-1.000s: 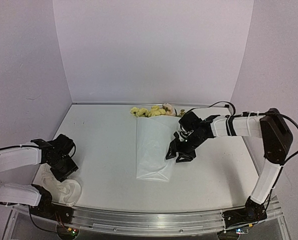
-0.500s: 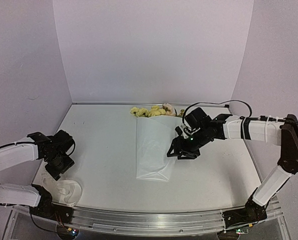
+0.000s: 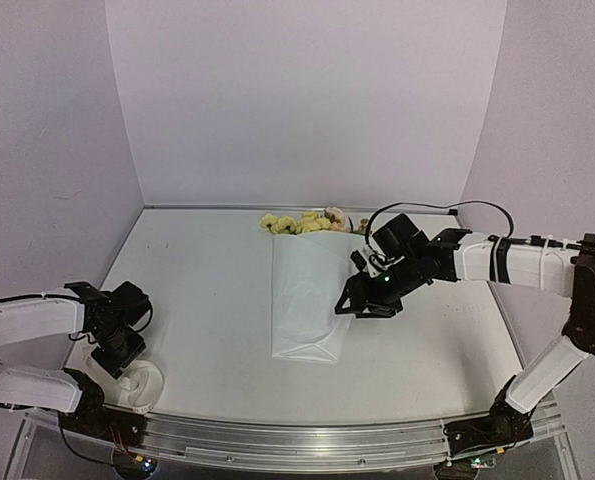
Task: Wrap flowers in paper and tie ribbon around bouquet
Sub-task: Move the folded bouquet to the center of the board, then pick up the ribbon from the corner of the board.
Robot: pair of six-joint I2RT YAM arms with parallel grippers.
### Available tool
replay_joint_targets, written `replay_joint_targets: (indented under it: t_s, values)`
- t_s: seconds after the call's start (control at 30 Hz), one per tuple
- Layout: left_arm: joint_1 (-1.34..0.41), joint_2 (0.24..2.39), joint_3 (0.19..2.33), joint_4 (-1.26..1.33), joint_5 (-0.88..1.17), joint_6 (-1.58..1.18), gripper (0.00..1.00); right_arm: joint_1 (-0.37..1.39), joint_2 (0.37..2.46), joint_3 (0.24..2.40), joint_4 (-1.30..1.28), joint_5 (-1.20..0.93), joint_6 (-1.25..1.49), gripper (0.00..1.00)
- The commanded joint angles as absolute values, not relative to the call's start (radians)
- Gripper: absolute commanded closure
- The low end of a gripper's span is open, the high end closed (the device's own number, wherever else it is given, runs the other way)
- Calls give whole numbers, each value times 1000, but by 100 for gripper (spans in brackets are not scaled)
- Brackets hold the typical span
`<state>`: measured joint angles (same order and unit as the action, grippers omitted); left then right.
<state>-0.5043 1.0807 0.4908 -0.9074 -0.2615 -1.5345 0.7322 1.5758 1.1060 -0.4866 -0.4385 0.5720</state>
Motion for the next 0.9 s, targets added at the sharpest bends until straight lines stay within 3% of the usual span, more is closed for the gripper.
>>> replay_joint_targets:
  t_s: [0.0, 0.1, 0.17, 0.2, 0.4, 0.6, 0.87]
  values:
    - [-505, 1116, 481, -813, -283, -1544, 51, 738, 1531, 1086, -486, -423, 560, 45]
    - [-503, 1143, 500, -754, -318, -1477, 68, 738, 1525, 1082, -492, -421, 562, 49]
    - [-503, 1169, 523, -703, -316, -1408, 92, 738, 1519, 1083, -500, -420, 563, 53]
    - [-503, 1178, 552, -677, -315, -1356, 98, 738, 1515, 1083, -504, -416, 560, 55]
    - [-580, 1180, 748, -435, -283, -937, 100, 738, 1437, 1061, -583, -278, 531, 66]
    - [-688, 1330, 969, -99, 65, -502, 100, 738, 1321, 1007, -644, -13, 546, 68]
    - [-959, 1730, 1369, -72, 425, -271, 100, 732, 1130, 906, -780, 321, 573, 60]
